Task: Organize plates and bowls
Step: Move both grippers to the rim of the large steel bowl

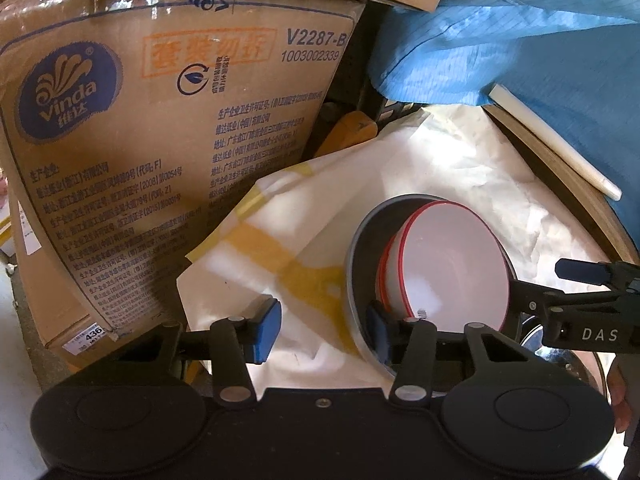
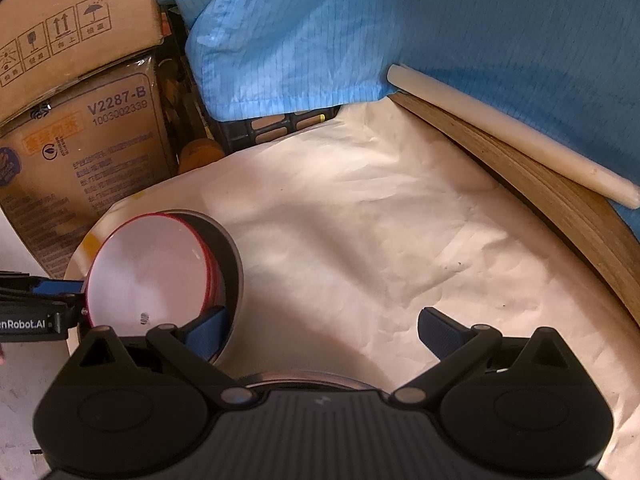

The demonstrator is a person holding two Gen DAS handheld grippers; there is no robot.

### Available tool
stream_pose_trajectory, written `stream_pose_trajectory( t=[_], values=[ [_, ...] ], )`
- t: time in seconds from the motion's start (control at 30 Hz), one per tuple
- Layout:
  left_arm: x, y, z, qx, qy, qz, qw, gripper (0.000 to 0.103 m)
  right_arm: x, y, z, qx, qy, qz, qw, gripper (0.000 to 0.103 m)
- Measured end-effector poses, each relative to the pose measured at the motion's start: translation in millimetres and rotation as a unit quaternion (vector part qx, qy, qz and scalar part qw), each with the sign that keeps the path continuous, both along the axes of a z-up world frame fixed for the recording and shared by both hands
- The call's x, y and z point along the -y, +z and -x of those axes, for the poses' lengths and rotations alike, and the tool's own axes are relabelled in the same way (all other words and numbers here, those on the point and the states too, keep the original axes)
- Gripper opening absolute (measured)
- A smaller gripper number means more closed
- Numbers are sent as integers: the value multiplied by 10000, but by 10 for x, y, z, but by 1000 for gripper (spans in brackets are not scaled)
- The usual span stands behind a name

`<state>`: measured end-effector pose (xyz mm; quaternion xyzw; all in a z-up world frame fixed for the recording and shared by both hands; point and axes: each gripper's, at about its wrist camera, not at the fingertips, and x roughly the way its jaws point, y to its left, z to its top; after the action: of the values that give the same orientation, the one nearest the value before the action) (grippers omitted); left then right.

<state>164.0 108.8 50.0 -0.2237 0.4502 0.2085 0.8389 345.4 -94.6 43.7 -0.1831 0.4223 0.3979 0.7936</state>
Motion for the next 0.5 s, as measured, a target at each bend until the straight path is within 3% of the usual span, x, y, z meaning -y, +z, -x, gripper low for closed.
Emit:
stream_pose_trajectory(
  t=[0.07,0.2,0.5],
  values=[
    [18,11,-9,-44,-14,-48,10000,50,2,-14,-14,-54,-28,-12,10000,102],
    [25,20,-37,-76,-70,-92,9999,46,27,-30,-87,-463,-97,-156,9988,91],
    [35,18,-79,-5,-95,111,9999,23,17,-3,-77,-611,-49,-295,9977,78]
  ],
)
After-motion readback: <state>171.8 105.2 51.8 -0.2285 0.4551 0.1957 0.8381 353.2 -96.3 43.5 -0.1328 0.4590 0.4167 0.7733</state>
